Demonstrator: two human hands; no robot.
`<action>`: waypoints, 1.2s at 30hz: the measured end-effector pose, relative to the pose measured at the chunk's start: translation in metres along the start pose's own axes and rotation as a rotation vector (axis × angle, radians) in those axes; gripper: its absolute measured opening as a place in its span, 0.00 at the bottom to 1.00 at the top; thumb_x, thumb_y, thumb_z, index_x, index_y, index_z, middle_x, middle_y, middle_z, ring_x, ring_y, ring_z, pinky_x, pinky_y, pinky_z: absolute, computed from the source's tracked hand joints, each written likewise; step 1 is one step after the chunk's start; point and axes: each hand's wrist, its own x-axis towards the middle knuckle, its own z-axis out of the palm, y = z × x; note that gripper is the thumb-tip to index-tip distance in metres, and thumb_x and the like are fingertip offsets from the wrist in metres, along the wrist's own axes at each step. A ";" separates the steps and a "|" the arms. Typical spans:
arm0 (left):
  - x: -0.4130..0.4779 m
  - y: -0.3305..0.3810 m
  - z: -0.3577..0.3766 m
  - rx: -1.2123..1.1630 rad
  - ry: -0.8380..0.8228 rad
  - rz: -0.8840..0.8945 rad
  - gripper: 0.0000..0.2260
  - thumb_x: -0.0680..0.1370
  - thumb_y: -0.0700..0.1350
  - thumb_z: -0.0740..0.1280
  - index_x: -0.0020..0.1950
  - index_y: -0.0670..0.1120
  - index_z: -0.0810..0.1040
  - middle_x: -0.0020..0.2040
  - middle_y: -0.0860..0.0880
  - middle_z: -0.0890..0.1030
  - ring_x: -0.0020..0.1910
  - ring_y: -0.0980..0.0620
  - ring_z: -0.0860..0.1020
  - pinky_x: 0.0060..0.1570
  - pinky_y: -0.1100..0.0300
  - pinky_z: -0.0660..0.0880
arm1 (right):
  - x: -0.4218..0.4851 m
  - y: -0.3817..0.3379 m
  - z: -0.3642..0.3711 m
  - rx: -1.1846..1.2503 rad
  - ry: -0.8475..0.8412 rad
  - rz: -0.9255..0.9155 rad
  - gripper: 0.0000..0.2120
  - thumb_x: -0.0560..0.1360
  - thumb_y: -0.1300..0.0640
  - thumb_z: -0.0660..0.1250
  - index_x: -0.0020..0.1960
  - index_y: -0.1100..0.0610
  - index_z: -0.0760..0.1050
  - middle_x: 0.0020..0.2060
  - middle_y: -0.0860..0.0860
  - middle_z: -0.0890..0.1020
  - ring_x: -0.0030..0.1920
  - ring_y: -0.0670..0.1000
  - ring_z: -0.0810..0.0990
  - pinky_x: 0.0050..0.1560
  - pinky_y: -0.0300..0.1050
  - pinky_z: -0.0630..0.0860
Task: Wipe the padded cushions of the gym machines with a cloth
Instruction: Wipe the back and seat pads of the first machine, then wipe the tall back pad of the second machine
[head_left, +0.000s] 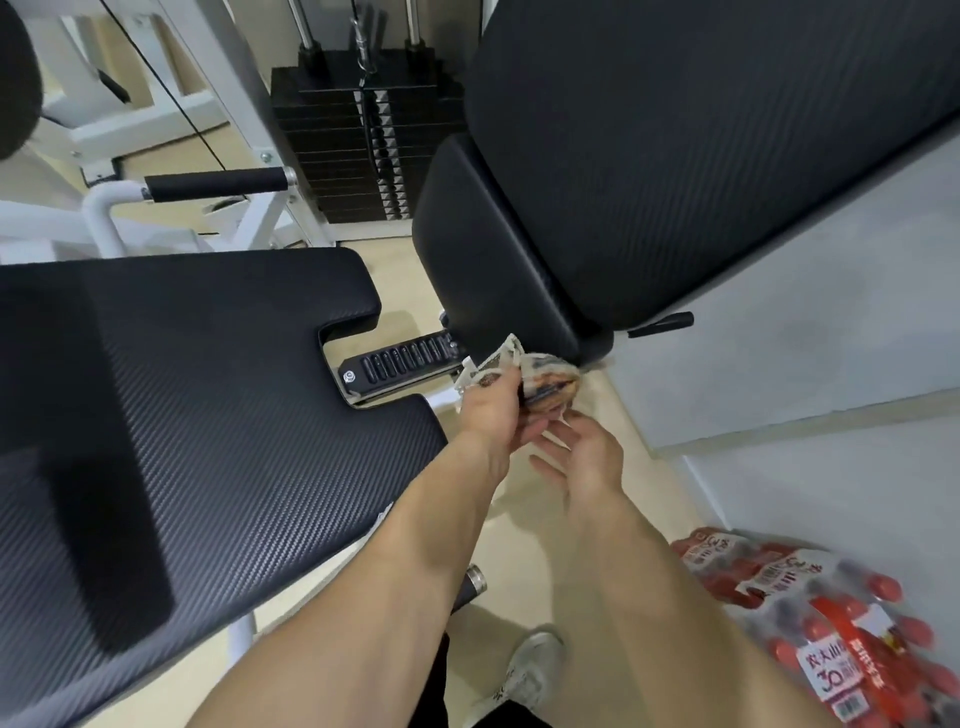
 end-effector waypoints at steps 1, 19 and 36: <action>-0.004 0.005 0.002 0.060 0.005 0.068 0.14 0.80 0.53 0.66 0.52 0.42 0.80 0.47 0.39 0.87 0.35 0.46 0.85 0.32 0.59 0.81 | 0.000 -0.005 0.001 0.027 0.016 -0.016 0.14 0.81 0.62 0.52 0.51 0.57 0.77 0.55 0.60 0.83 0.51 0.57 0.83 0.58 0.57 0.77; -0.122 0.048 -0.024 0.656 -0.107 0.253 0.04 0.76 0.44 0.72 0.48 0.49 0.78 0.39 0.48 0.81 0.36 0.48 0.78 0.37 0.57 0.76 | -0.114 -0.044 -0.017 -0.251 -0.079 -0.022 0.14 0.79 0.52 0.59 0.61 0.54 0.75 0.56 0.59 0.80 0.55 0.60 0.80 0.44 0.51 0.82; -0.321 0.170 -0.059 1.075 -0.495 0.540 0.13 0.61 0.51 0.76 0.40 0.47 0.81 0.37 0.48 0.83 0.40 0.48 0.84 0.47 0.47 0.82 | -0.334 -0.122 -0.003 -0.528 -0.204 -0.516 0.26 0.75 0.42 0.64 0.38 0.66 0.71 0.24 0.60 0.71 0.23 0.55 0.67 0.28 0.44 0.64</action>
